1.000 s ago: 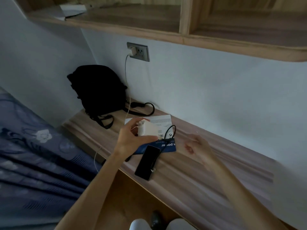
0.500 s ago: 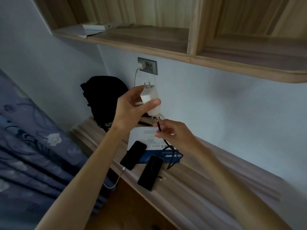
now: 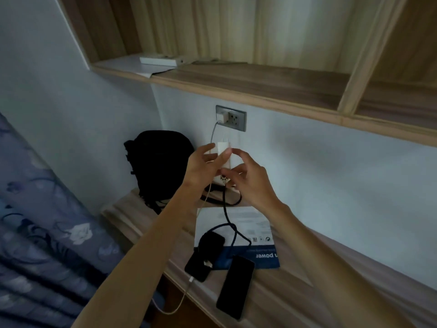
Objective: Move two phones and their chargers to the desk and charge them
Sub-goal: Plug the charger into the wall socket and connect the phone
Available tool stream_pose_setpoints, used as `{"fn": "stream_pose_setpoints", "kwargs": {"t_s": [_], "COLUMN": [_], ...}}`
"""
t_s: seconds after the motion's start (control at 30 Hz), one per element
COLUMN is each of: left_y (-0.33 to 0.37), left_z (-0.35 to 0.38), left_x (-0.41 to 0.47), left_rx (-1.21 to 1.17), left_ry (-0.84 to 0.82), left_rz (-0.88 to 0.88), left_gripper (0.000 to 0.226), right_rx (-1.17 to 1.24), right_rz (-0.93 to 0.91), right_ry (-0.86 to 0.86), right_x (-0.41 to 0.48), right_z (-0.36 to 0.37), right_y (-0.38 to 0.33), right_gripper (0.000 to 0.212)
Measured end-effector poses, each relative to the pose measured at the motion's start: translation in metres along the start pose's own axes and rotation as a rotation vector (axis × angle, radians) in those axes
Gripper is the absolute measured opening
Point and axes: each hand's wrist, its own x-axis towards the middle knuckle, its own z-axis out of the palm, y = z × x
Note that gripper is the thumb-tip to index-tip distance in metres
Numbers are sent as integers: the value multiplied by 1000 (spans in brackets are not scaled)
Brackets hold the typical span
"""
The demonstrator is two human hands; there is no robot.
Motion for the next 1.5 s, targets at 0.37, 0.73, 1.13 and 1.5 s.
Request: {"fn": "stream_pose_setpoints", "kwargs": {"t_s": [0.37,0.73,1.13,1.5], "left_y": [-27,-25,-31,-35], "left_z": [-10,0,9,15], "left_x": [94,150,169,171], "left_rx": [-161,-224,-395,-345], "left_ry": [-57,-111,-163,-111], "left_rz": [-4,-129,-173,-190], "left_gripper": [40,23,39,36], "right_rx": [45,1,-43,-96], "right_rz": [130,201,183,190], "right_ry": [126,250,300,314], "right_x": [85,132,151,151], "right_z": [27,28,34,34], "right_y": [33,61,74,75], "right_gripper": [50,56,28,29]}}
